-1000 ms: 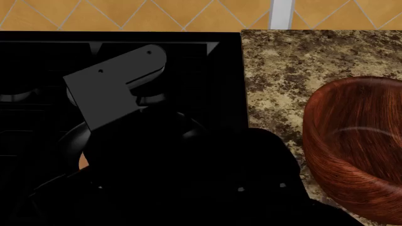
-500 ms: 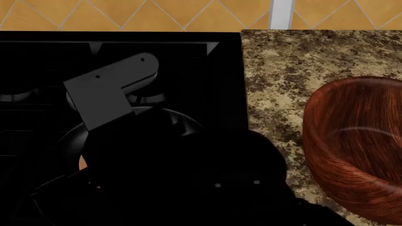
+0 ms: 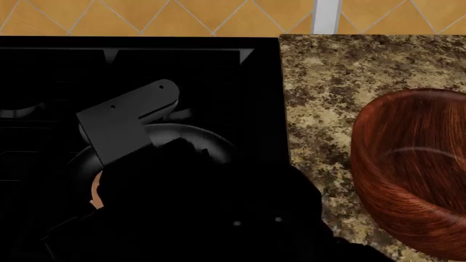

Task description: Pick the onion from the pan and place it in the bowl.

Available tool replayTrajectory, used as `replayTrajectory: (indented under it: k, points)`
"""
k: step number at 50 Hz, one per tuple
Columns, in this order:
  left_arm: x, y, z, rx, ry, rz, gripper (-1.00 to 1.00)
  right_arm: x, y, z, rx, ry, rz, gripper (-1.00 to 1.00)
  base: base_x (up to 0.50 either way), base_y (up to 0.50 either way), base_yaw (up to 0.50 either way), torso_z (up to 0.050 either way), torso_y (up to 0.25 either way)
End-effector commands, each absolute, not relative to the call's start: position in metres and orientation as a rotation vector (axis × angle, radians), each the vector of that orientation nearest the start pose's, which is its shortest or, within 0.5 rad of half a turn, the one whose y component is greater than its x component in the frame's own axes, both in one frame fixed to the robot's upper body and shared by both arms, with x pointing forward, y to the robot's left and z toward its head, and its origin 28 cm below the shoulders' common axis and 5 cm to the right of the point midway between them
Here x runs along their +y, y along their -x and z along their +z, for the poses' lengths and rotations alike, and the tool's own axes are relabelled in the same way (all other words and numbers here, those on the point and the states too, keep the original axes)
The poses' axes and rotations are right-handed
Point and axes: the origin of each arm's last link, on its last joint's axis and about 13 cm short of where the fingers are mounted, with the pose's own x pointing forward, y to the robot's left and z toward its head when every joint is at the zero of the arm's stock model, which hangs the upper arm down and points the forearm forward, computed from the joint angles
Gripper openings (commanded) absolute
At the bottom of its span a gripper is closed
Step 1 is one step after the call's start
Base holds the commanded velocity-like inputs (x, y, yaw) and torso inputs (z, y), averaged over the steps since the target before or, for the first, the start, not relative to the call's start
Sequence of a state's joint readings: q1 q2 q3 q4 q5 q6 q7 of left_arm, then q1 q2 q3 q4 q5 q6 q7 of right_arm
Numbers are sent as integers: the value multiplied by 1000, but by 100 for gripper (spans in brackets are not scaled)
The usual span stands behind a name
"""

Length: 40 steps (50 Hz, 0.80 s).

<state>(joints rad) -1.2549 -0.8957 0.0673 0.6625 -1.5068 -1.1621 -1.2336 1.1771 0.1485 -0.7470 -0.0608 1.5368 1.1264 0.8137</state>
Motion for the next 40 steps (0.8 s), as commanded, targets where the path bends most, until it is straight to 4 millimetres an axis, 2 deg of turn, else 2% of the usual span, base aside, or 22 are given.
replayTrajectory:
  k: [1,40]
  points:
    - [277,-187,350,-434,-162,411,100,22,-267,235,465,189,659,100,0,0,0,0,0]
    - [281,-188,345,-425,-161,425,100,29,-282,221,512,185,659,100,0,0,0,0,0]
